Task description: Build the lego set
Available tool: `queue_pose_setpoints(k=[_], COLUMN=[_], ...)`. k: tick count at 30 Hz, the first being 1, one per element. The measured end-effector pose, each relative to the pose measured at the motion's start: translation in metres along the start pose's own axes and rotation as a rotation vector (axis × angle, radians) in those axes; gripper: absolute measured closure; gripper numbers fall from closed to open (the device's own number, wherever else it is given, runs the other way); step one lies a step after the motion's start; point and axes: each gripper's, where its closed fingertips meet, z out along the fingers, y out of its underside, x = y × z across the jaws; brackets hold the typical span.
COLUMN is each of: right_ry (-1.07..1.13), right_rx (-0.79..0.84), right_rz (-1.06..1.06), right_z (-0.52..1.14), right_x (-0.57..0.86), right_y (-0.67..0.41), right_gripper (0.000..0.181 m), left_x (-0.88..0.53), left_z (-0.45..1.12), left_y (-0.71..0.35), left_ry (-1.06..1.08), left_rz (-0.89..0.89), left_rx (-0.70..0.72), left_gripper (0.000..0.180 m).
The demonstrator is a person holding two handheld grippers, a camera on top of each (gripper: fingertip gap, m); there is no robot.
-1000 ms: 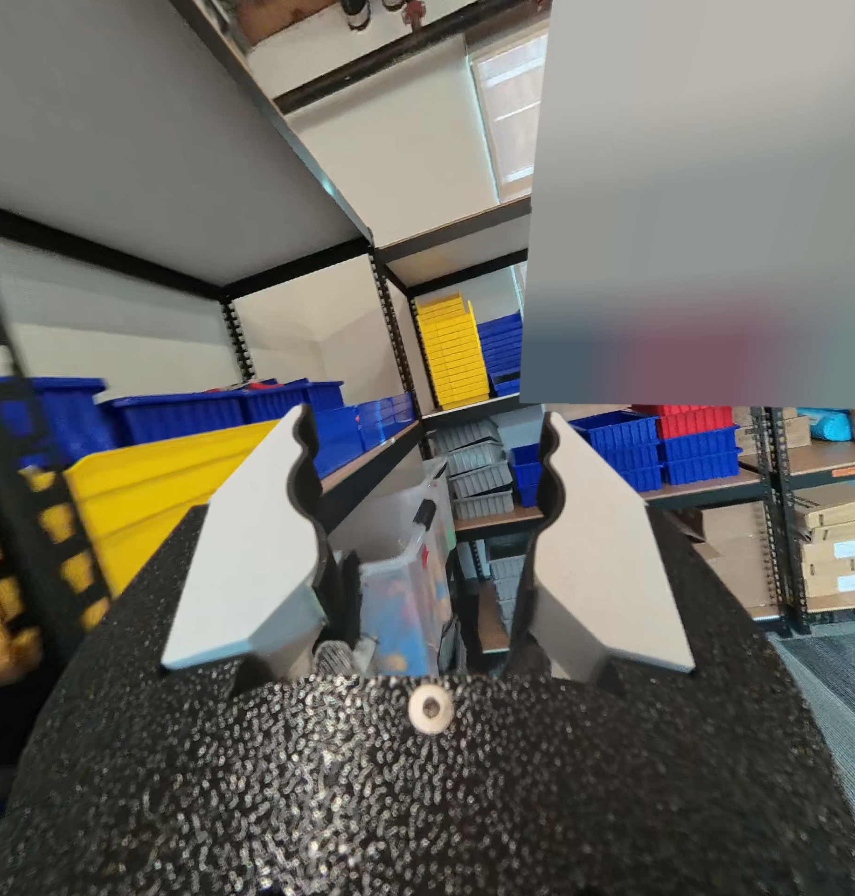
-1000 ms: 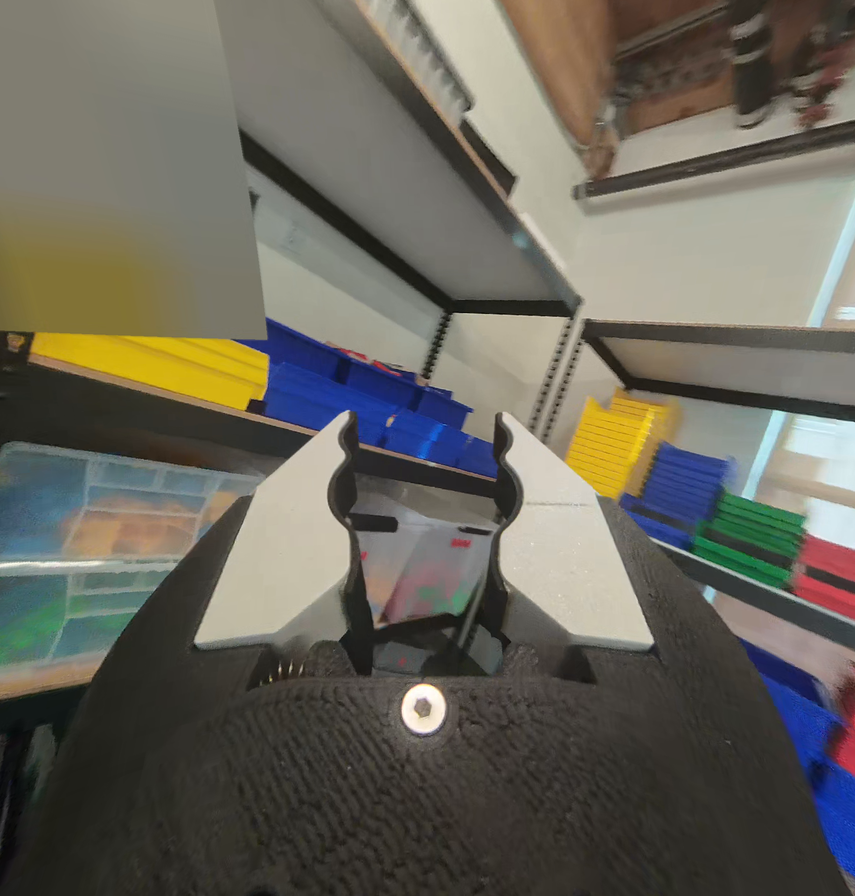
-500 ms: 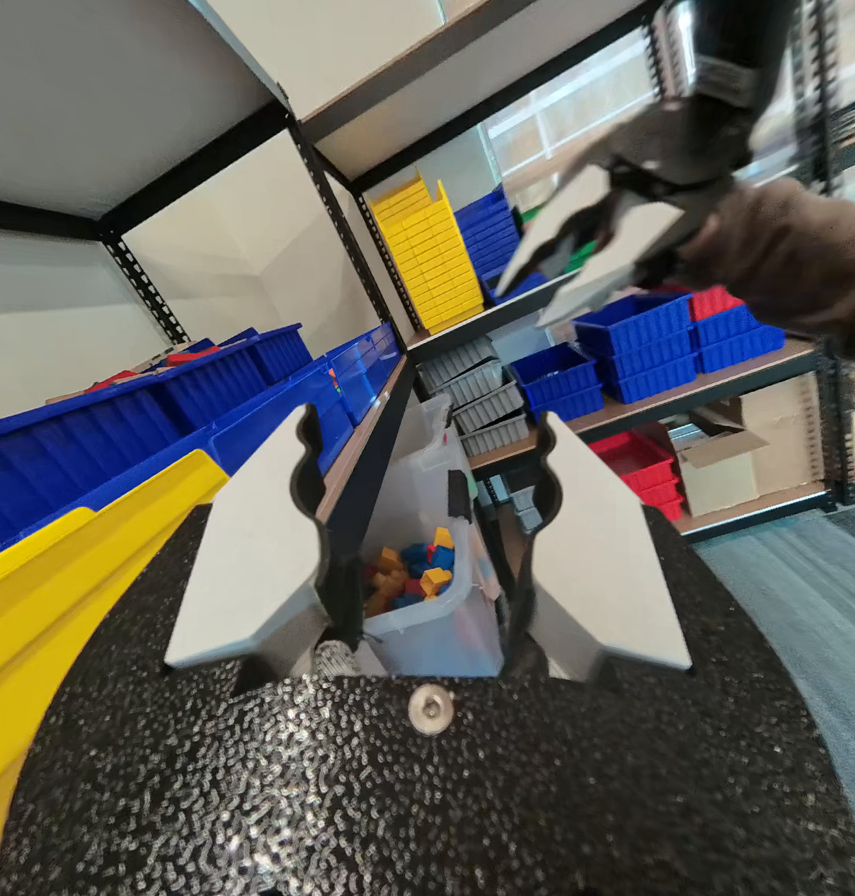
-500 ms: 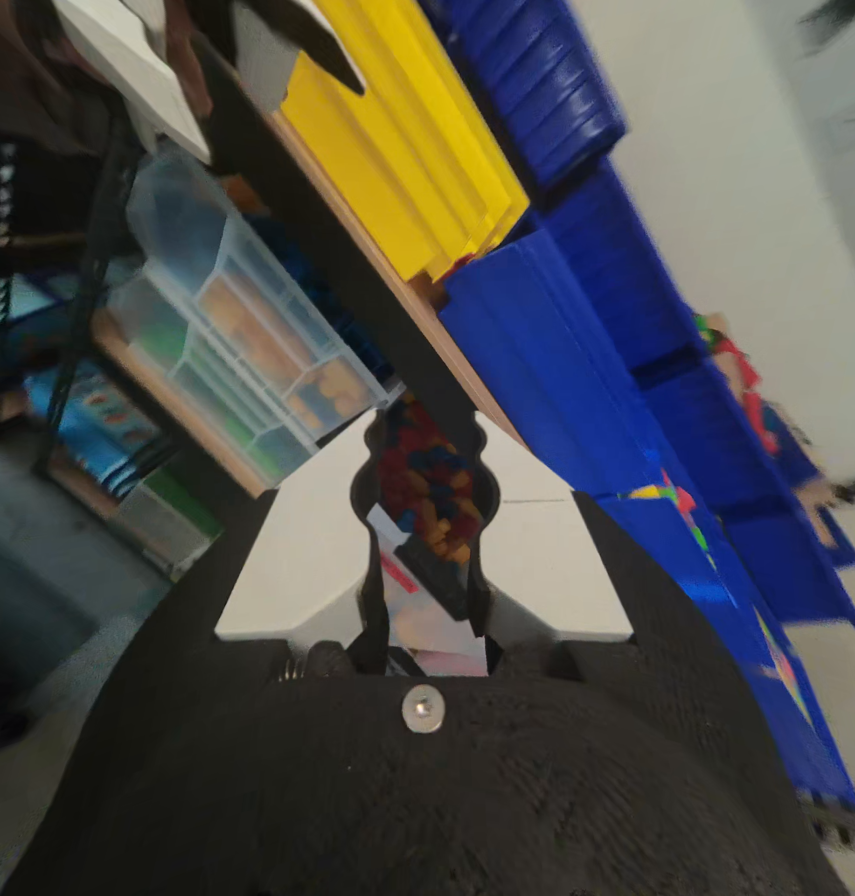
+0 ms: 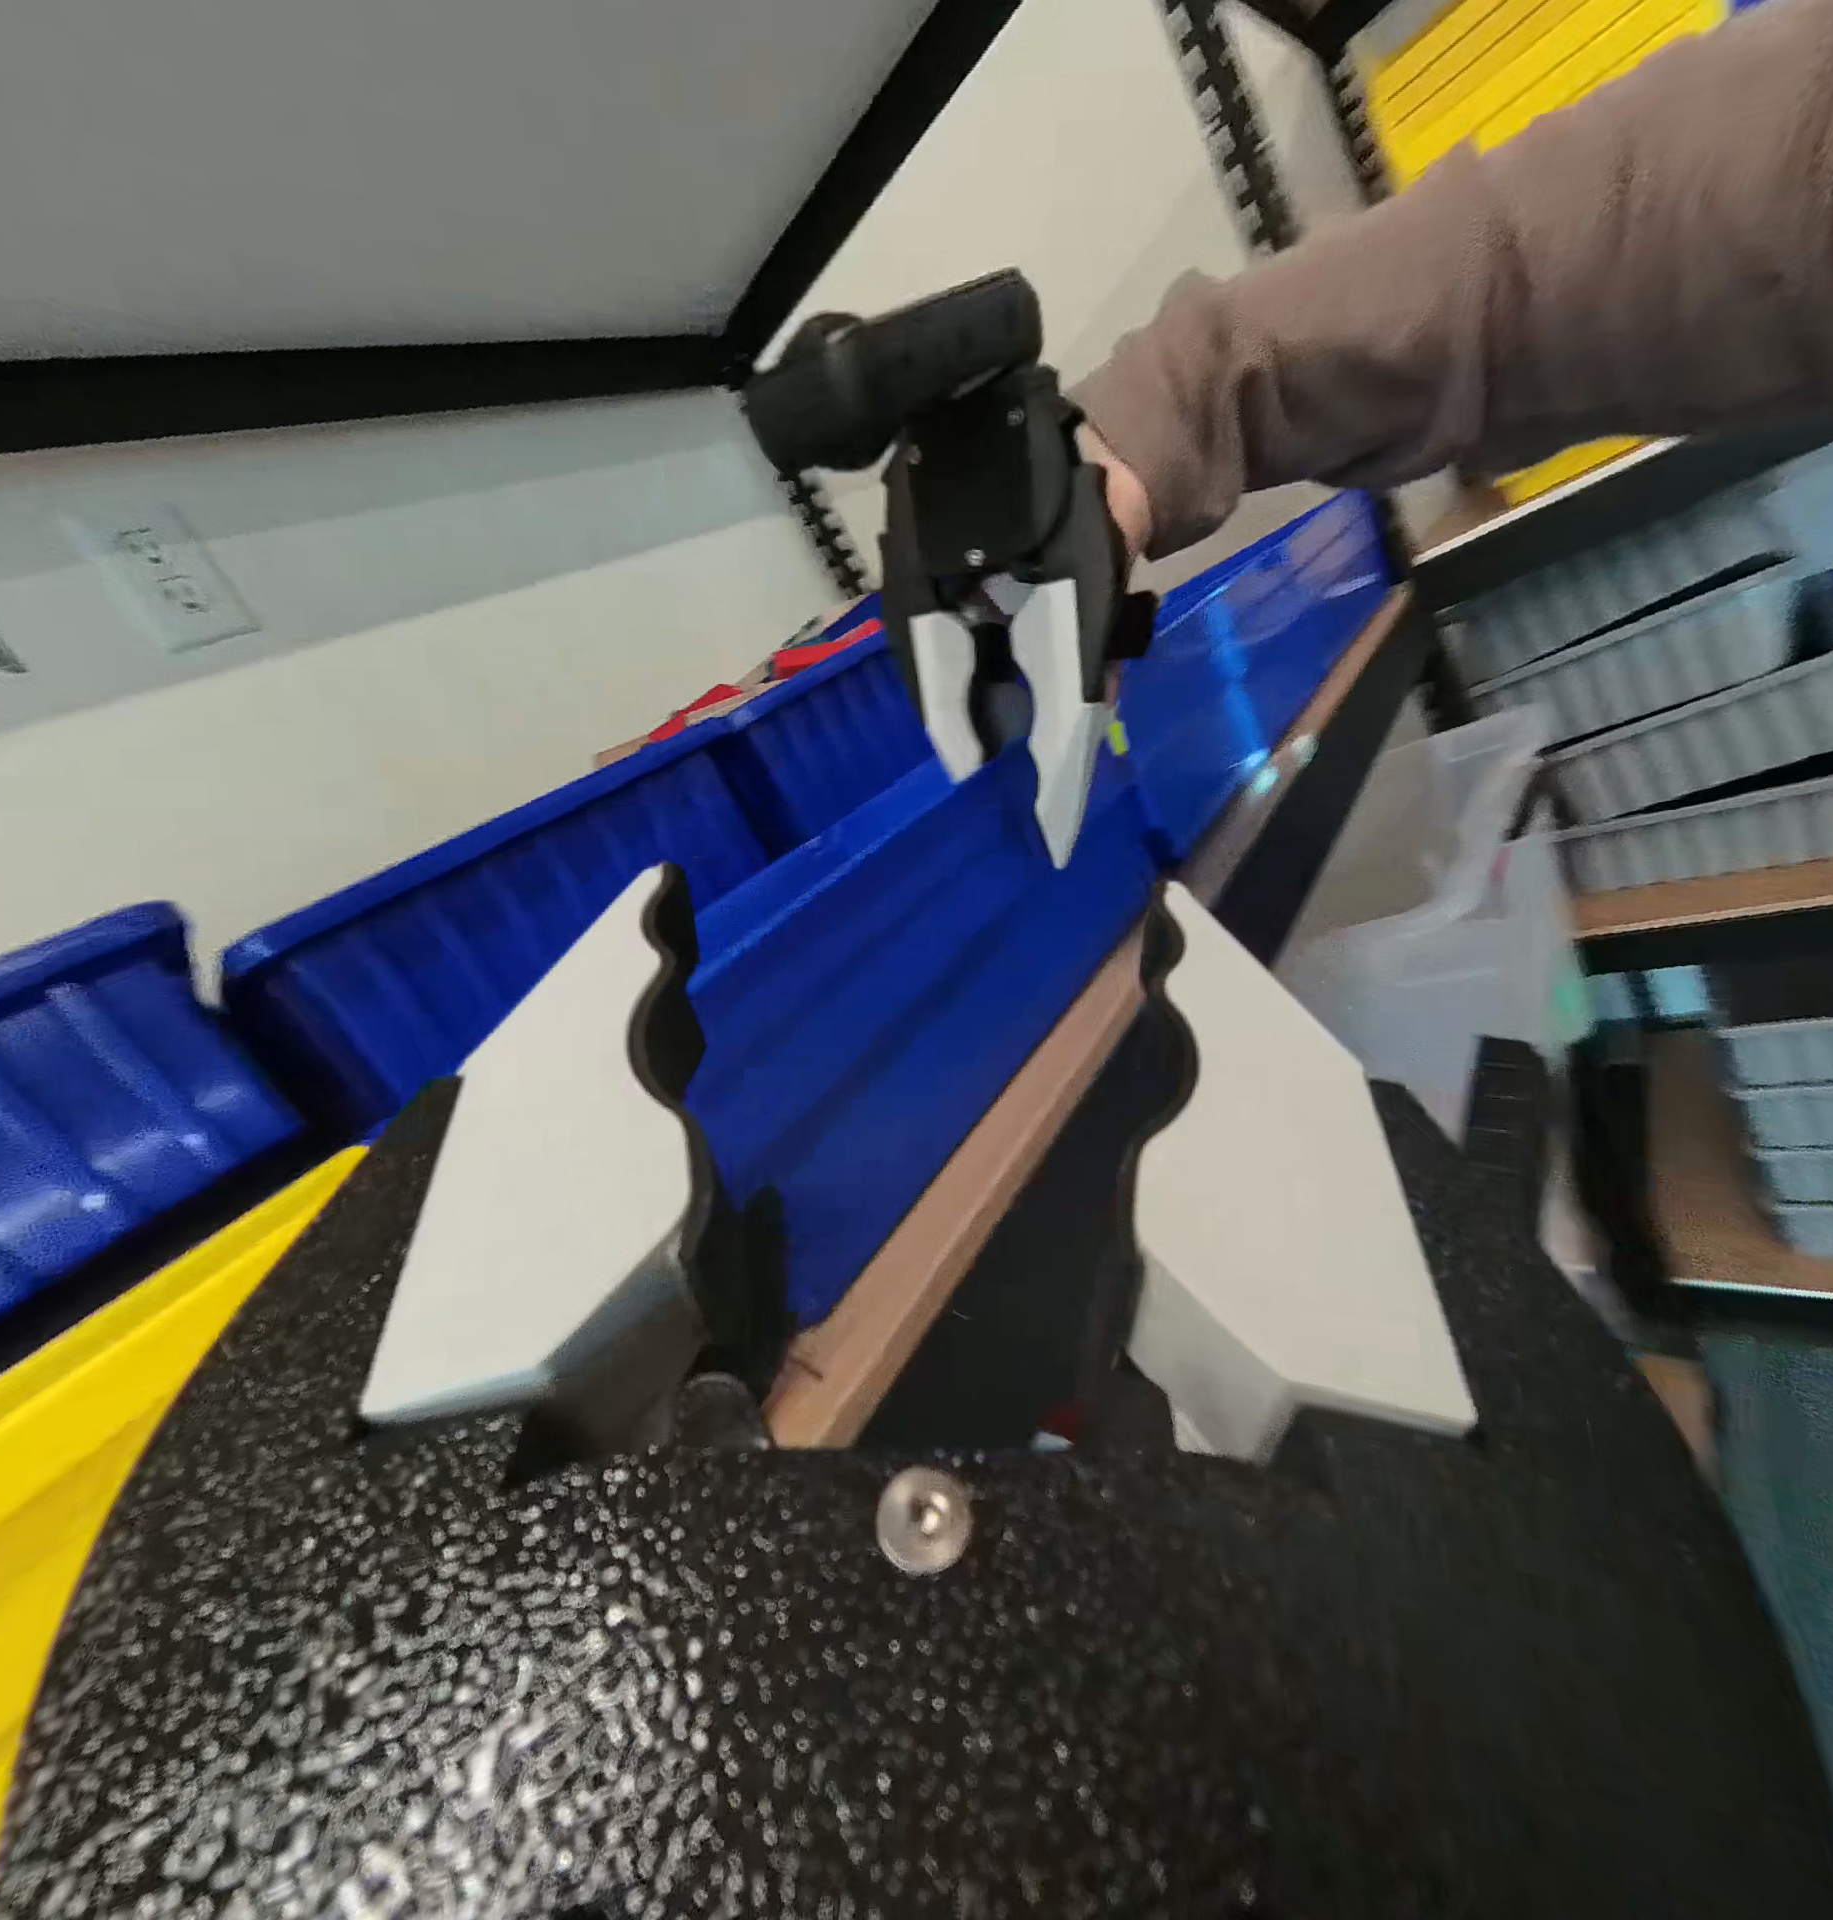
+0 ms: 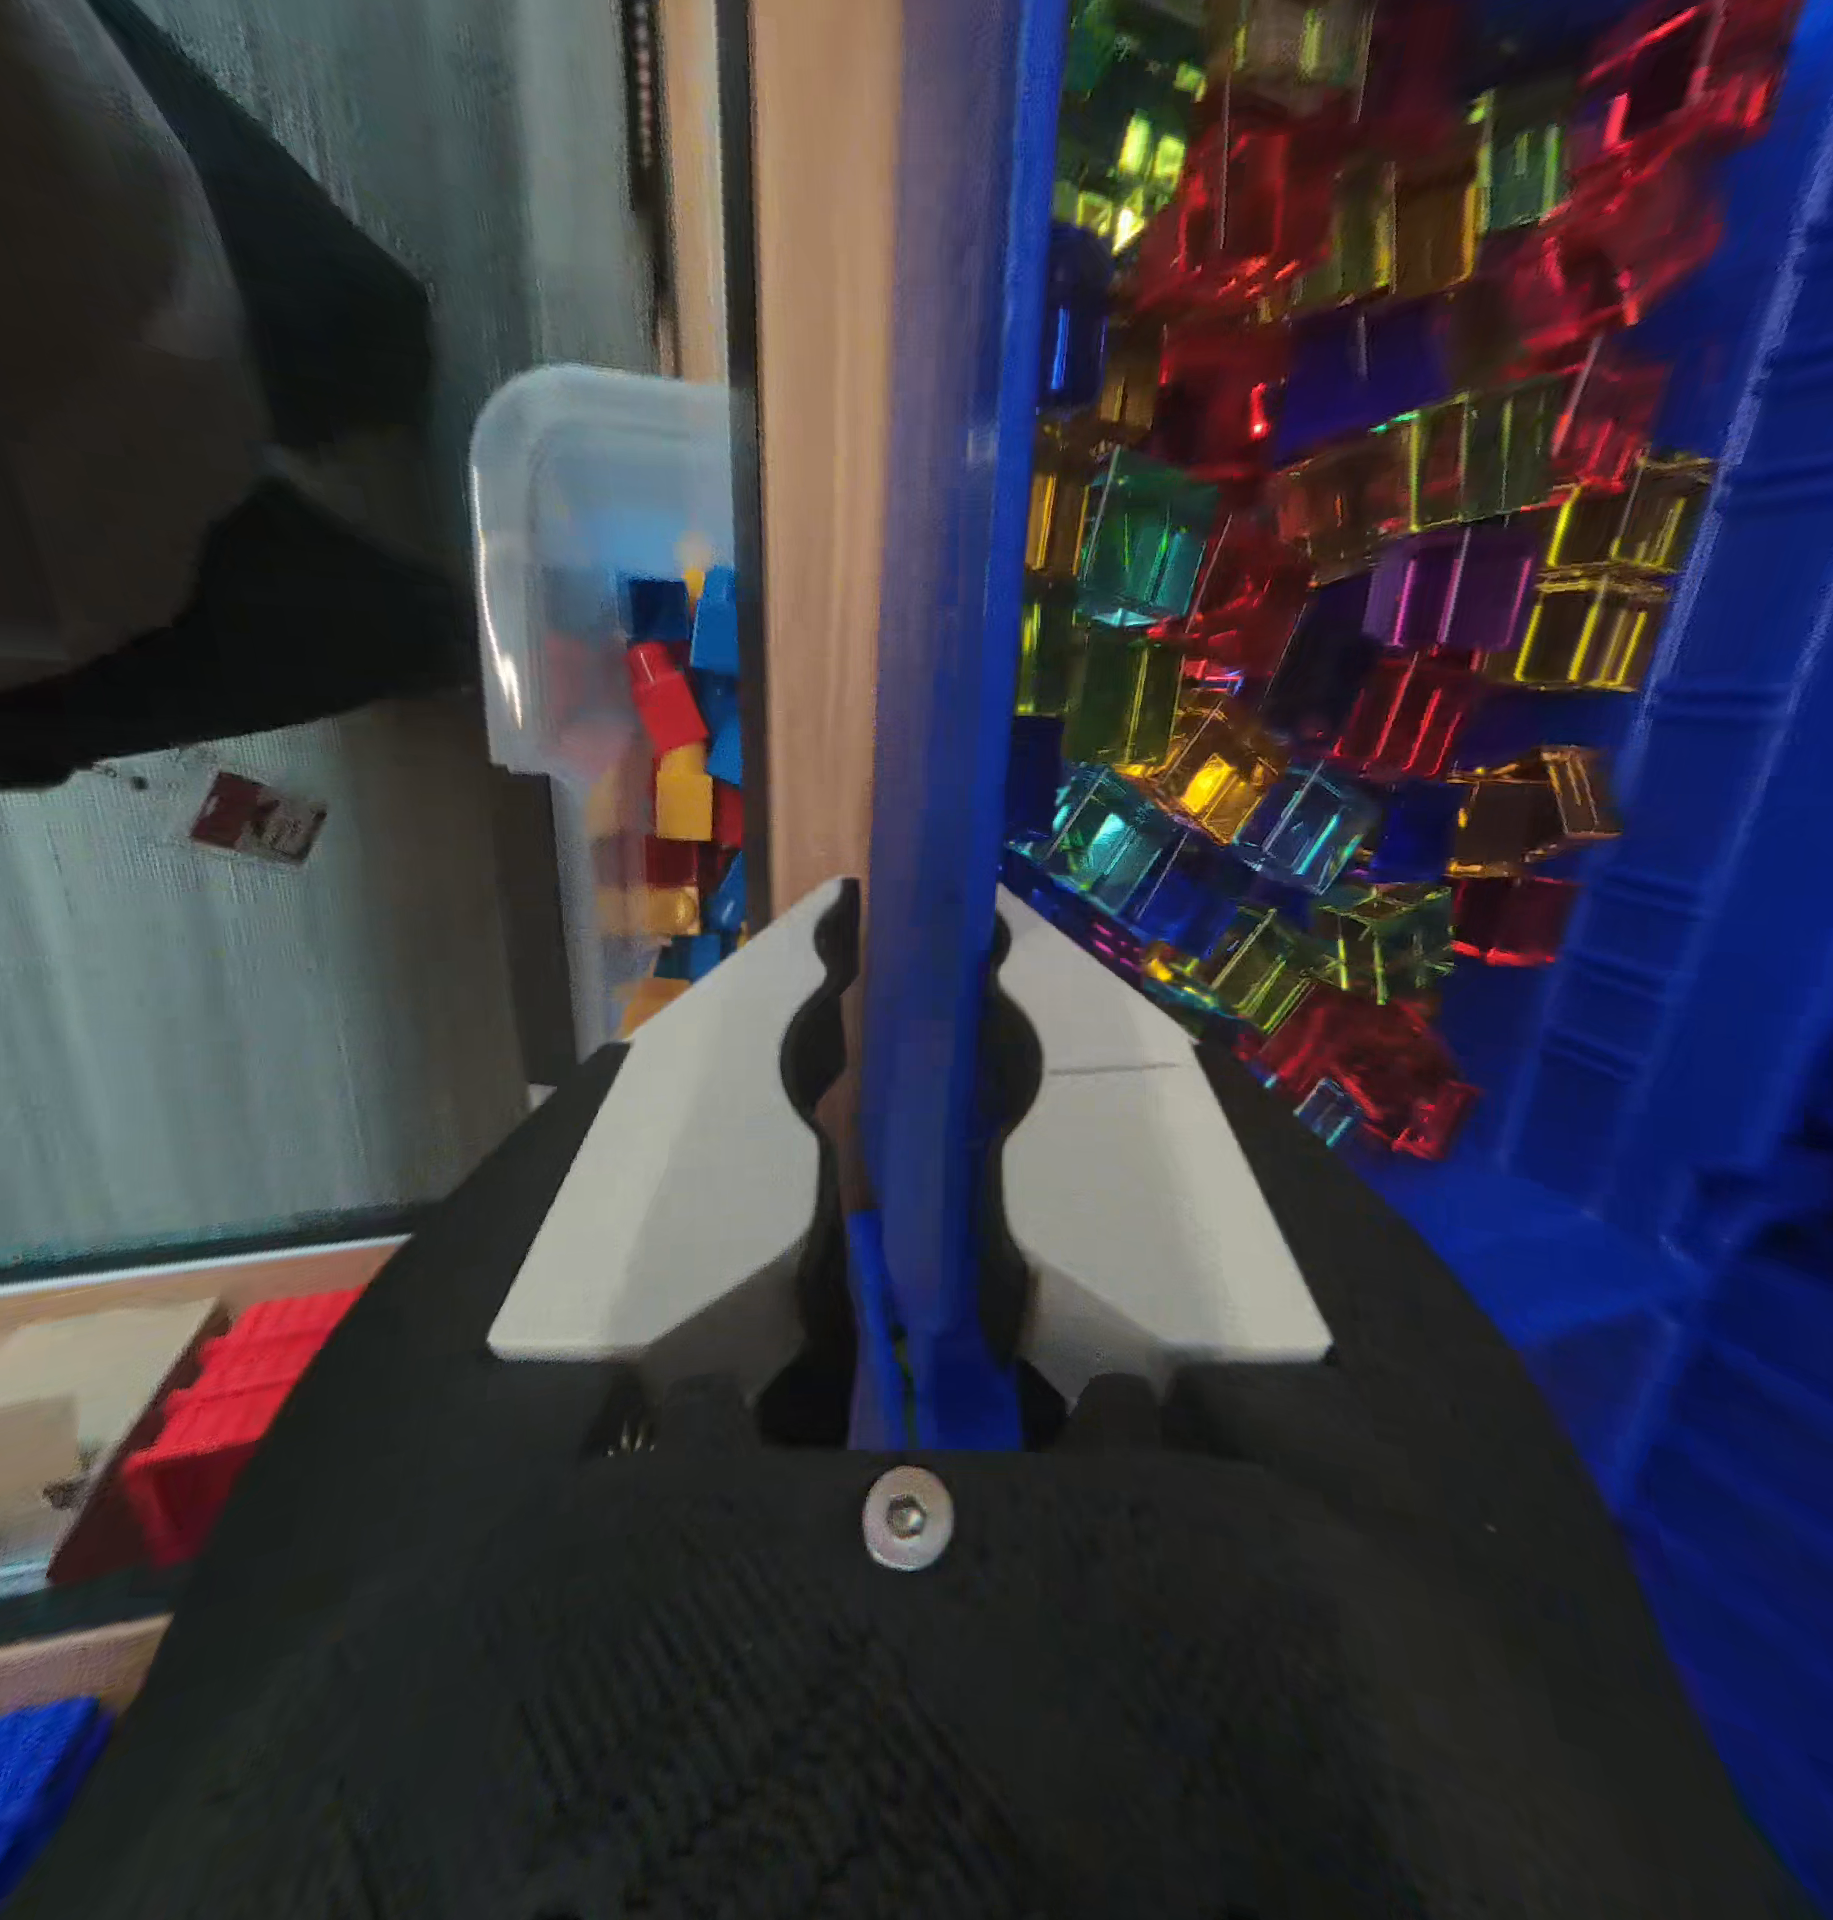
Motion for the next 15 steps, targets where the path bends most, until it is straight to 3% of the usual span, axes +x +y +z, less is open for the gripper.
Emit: queue_pose_setpoints(k=[1, 5, 9, 15], right_ry=[-0.016, -0.063, -0.082, -0.107], right_rx=[-0.004, 0.019, 0.059, 0.07], right_rz=[-0.035, -0.13, -0.164, -0.201], right_z=[0.002, 0.001, -0.001, -0.005], right_x=[0.002, 0.001, 0.0, -0.009], right_y=[0.002, 0.002, 0.001, 0.0], right_gripper=[0.172, 0.175, 0.175, 0.176], left_x=[-0.005, -0.03, -0.036, -0.026], left_z=[0.006, 0.033, 0.062, 0.079], left_y=[0.0, 0.002, 0.03, 0.076], left_ry=[-0.043, -0.122, 0.014, 0.19], left_rz=[0.04, 0.198, 0.19, 0.213], left_rx=[-0.02, -0.168, -0.396, -0.708], left_gripper=[0.097, 0.093, 0.095, 0.111])
